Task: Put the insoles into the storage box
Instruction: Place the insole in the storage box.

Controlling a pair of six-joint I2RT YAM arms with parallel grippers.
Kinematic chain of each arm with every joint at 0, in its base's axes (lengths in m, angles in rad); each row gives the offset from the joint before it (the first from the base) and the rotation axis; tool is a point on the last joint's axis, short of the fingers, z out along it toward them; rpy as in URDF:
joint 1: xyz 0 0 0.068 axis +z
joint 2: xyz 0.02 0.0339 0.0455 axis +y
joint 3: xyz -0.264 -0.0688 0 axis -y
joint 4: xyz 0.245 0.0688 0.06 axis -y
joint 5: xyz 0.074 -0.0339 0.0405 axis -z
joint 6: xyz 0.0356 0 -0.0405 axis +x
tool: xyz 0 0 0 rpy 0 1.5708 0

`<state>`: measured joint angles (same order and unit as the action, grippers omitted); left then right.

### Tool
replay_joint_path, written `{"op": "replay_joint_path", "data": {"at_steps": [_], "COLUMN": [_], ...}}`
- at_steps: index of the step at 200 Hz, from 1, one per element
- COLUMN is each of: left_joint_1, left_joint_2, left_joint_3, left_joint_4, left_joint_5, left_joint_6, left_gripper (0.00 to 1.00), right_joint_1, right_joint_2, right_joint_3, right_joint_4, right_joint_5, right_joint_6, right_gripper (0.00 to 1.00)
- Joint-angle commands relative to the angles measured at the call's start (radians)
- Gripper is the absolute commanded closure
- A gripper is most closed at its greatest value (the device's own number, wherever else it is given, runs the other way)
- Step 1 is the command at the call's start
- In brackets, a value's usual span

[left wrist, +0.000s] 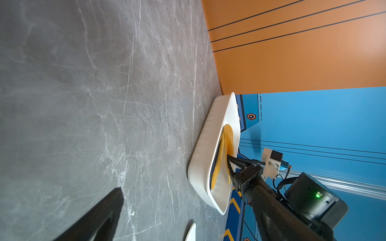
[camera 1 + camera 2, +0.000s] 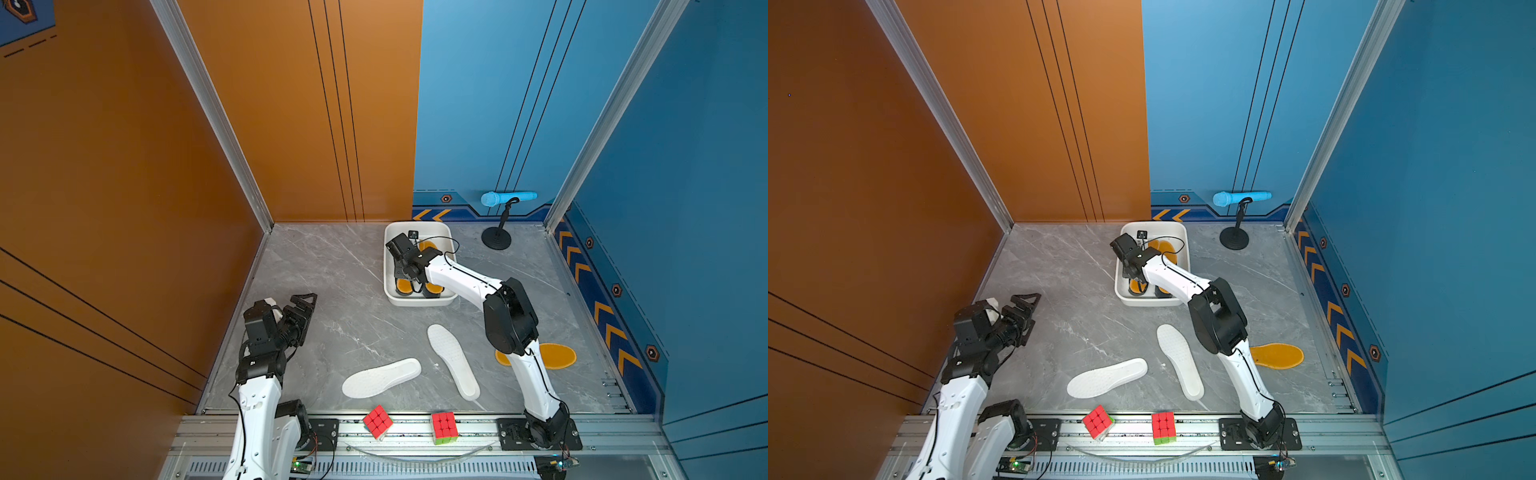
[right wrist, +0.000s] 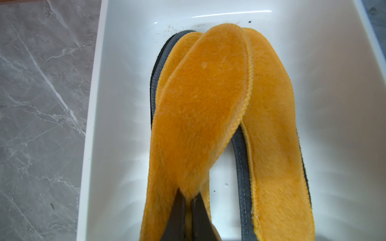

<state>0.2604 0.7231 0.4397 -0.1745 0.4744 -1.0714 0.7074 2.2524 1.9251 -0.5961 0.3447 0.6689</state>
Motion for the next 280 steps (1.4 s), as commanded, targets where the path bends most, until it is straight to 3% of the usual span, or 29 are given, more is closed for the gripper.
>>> {"op": "replay_joint_path", "data": {"at_steps": [1, 34, 141, 190, 280], "left_joint_1": [-0.008, -0.009, -0.011, -0.011, -0.011], "left_joint_2": [0.006, 0.006, 0.001, -0.004, 0.001], "left_joint_3": [0.001, 0.001, 0.001, -0.001, 0.002], "left_joint_4": [0.017, 0.017, 0.013, 0.012, 0.017], "left_joint_5": [0.013, 0.012, 0.008, 0.008, 0.011], "left_joint_6": [0.001, 0.001, 0.000, -0.001, 0.000], "left_gripper": [0.02, 0.02, 0.02, 0.02, 0.02], "right_joint_1": [0.001, -0.037, -0.024, -0.019, -0.028], "right_joint_2": [0.021, 0.033, 0.037, 0.046, 0.050], "right_joint_3": [0.020, 0.020, 0.028, 0.047, 0.061], "right_joint_4": [-0.033, -0.028, -0.001, -0.017, -0.024], "right_joint_5": [-0.001, -0.027, -0.053, -0.051, -0.041], "right_joint_6": [0.030, 0.032, -0.072, -0.136, -0.136], "right_gripper": [1.00, 1.00, 0.99, 0.93, 0.85]}}
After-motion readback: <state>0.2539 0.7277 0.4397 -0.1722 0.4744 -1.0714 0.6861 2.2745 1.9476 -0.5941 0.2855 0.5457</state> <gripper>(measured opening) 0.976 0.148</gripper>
